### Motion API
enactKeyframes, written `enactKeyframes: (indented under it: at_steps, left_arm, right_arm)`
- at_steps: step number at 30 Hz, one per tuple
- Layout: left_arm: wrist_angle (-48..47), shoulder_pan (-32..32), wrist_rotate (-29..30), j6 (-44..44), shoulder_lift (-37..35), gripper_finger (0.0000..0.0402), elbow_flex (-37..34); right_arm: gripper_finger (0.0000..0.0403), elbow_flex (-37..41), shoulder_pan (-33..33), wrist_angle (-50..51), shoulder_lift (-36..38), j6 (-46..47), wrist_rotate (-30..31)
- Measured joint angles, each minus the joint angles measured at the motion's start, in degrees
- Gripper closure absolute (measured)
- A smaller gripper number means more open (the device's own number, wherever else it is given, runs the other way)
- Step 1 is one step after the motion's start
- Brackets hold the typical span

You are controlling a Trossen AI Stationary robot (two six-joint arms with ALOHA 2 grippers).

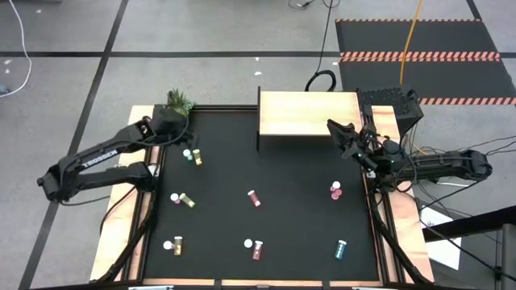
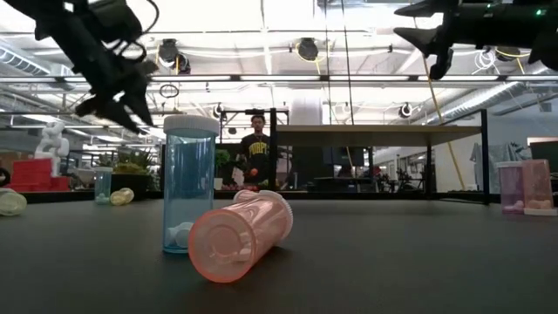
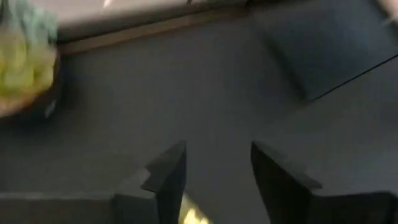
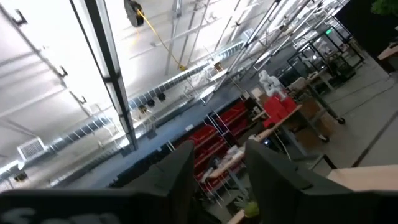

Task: Pick and place medicine bottles onto shelf by color
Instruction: Put the top blue pill bottle on the shelf

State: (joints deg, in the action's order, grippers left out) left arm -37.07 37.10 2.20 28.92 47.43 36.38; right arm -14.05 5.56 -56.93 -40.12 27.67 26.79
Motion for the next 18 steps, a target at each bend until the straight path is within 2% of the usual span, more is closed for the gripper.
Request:
enactKeyframes:
  at_steps: [5, 12, 18]
  left_arm:
    - [-5.42, 0.0, -0.5, 3.9, 4.38, 0.0201, 0.04]
    - [-13.55, 0.0, -0.01, 4.38, 9.42, 0.0218, 0.04]
    - [-15.72, 0.0, 0.89, 4.42, 10.77, 0.0224, 0.04]
  right_arm:
    - [0.0248, -1.39, 0.0, 5.85, 0.0, -0.34, 0.22]
    - [0.0248, -4.96, 0.02, 15.48, -0.71, 0.71, 0.49]
    - [0.0248, -6.59, 0.07, 17.12, -1.86, 0.45, 0.56]
